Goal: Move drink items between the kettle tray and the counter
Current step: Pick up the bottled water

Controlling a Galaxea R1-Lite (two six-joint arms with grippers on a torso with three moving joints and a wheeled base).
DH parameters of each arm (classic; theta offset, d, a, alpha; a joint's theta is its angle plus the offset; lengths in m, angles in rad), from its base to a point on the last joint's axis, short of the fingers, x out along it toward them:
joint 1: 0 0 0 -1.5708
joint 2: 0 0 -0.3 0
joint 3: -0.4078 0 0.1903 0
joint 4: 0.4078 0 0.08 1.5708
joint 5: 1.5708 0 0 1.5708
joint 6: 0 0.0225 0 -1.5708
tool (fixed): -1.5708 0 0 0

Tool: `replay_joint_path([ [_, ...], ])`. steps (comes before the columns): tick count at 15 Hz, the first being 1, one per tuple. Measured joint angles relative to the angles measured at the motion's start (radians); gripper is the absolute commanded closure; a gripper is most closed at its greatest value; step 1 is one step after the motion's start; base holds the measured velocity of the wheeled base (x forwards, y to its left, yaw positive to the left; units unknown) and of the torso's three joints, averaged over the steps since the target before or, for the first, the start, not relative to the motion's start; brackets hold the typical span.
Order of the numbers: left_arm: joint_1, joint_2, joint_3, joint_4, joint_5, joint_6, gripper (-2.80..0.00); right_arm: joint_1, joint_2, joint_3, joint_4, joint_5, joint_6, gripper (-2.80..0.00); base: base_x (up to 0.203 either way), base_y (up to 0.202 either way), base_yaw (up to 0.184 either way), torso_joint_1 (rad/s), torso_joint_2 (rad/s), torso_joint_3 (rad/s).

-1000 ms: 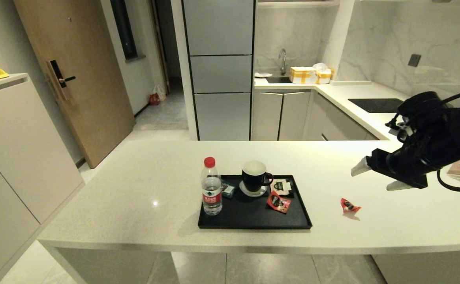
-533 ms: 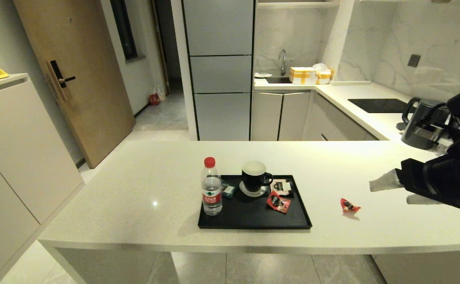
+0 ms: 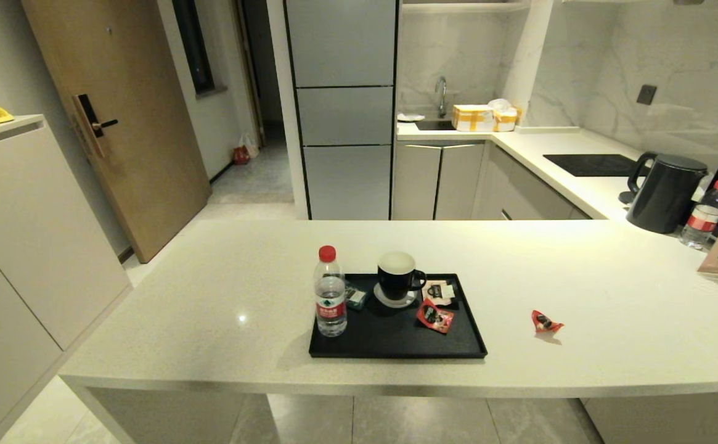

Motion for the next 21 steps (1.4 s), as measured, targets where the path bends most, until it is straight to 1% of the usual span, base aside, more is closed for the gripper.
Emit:
replay_joint_path([
  [1, 0.000, 0.000, 0.000, 0.000, 0.000, 0.000, 0.00, -0.004, -0.091, 0.004, 0.010, -0.069, -0.002, 0.00, 0.000, 0.000, 0.000, 0.000, 0.00, 0.000],
  [3, 0.000, 0.000, 0.000, 0.000, 0.000, 0.000, 0.00, -0.041, -0.287, 0.015, 0.050, -0.167, -0.037, 0.00, 0.000, 0.000, 0.000, 0.000, 0.00, 0.000],
  [5, 0.000, 0.000, 0.000, 0.000, 0.000, 0.000, 0.00, -0.091, -0.499, 0.050, 0.080, -0.207, -0.092, 0.00, 0.000, 0.000, 0.000, 0.000, 0.00, 0.000],
  [7, 0.000, 0.000, 0.000, 0.000, 0.000, 0.000, 0.00, -0.129, -0.719, 0.125, 0.060, -0.213, -0.171, 0.00, 0.000, 0.000, 0.000, 0.000, 0.00, 0.000],
  [8, 0.000, 0.000, 0.000, 0.000, 0.000, 0.000, 0.00, -0.142, -0.816, 0.169, 0.029, -0.199, -0.203, 0.00, 0.000, 0.000, 0.000, 0.000, 0.00, 0.000],
  [10, 0.000, 0.000, 0.000, 0.000, 0.000, 0.000, 0.00, -0.161, -0.965, 0.267, -0.080, -0.164, -0.240, 0.00, 0.000, 0.000, 0.000, 0.000, 0.00, 0.000],
  [12, 0.000, 0.000, 0.000, 0.000, 0.000, 0.000, 0.00, -0.174, -1.034, 0.358, -0.203, -0.115, -0.267, 0.00, 0.000, 0.000, 0.000, 0.000, 0.00, 0.000],
  [13, 0.000, 0.000, 0.000, 0.000, 0.000, 0.000, 0.00, -0.177, -1.053, 0.422, -0.256, -0.076, -0.283, 0.00, 0.000, 0.000, 0.000, 0.000, 0.00, 0.000],
  [14, 0.000, 0.000, 0.000, 0.000, 0.000, 0.000, 0.00, -0.178, -1.065, 0.522, -0.321, -0.031, -0.308, 0.00, 0.000, 0.000, 0.000, 0.000, 0.00, 0.000],
  [17, 0.000, 0.000, 0.000, 0.000, 0.000, 0.000, 0.00, -0.180, -1.081, 0.910, -0.543, 0.100, -0.413, 0.00, 0.000, 0.000, 0.000, 0.000, 0.00, 0.000],
  [18, 0.000, 0.000, 0.000, 0.000, 0.000, 0.000, 0.00, -0.180, -1.082, 0.991, -0.584, 0.128, -0.445, 0.00, 0.000, 0.000, 0.000, 0.000, 0.00, 0.000],
  [20, 0.000, 0.000, 0.000, 0.001, 0.000, 0.005, 0.00, -0.180, -1.083, 1.054, -0.648, 0.176, -0.491, 0.00, 0.000, 0.000, 0.000, 0.000, 0.00, 0.000],
  [21, 0.000, 0.000, 0.000, 0.003, -0.003, 0.020, 0.00, -0.181, -1.083, 1.066, -0.662, 0.187, -0.492, 0.00, 0.000, 0.000, 0.000, 0.000, 0.00, 0.000],
])
